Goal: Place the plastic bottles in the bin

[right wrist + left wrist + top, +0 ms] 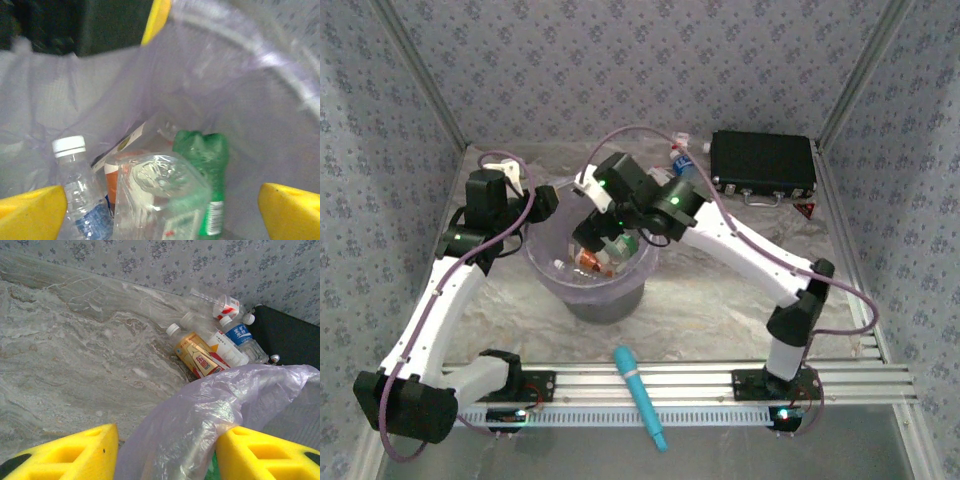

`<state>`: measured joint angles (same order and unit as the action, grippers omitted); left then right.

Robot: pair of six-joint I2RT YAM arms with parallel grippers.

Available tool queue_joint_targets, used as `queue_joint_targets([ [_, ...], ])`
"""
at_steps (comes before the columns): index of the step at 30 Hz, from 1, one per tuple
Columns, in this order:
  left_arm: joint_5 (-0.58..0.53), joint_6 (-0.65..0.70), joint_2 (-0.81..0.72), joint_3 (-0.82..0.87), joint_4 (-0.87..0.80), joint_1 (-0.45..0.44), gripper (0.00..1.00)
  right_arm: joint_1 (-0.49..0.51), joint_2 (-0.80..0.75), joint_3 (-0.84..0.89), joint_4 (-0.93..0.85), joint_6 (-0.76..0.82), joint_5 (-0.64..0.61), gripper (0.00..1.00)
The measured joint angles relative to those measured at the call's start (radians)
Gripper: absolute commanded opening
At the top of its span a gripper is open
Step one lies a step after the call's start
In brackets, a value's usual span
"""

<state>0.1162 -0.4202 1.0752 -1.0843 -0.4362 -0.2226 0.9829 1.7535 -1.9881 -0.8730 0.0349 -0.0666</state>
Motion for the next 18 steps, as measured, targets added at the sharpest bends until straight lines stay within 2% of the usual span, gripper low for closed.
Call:
queue_joint_targets([
  [5, 0.000, 0.000, 0.000, 0.000, 0.000, 0.000, 0.54, -0.039, -0.083, -0.014, 0.010, 0.063, -0.028, 1.00],
  [9, 0.000, 0.000, 0.000, 0.000, 0.000, 0.000, 0.54, -0.114, -0.124, 0.009, 0.021, 0.146, -0.023, 1.00],
  [12, 0.000, 0.000, 0.001, 0.000, 0.000, 0.000, 0.54, -0.204, -0.150, 0.063, 0.031, 0.200, 0.007, 1.00],
  [18, 0.000, 0.000, 0.007, -0.003, 0.003, 0.000, 0.54, -0.451, -0.153, 0.193, 0.055, 0.277, 0.092, 1.00],
])
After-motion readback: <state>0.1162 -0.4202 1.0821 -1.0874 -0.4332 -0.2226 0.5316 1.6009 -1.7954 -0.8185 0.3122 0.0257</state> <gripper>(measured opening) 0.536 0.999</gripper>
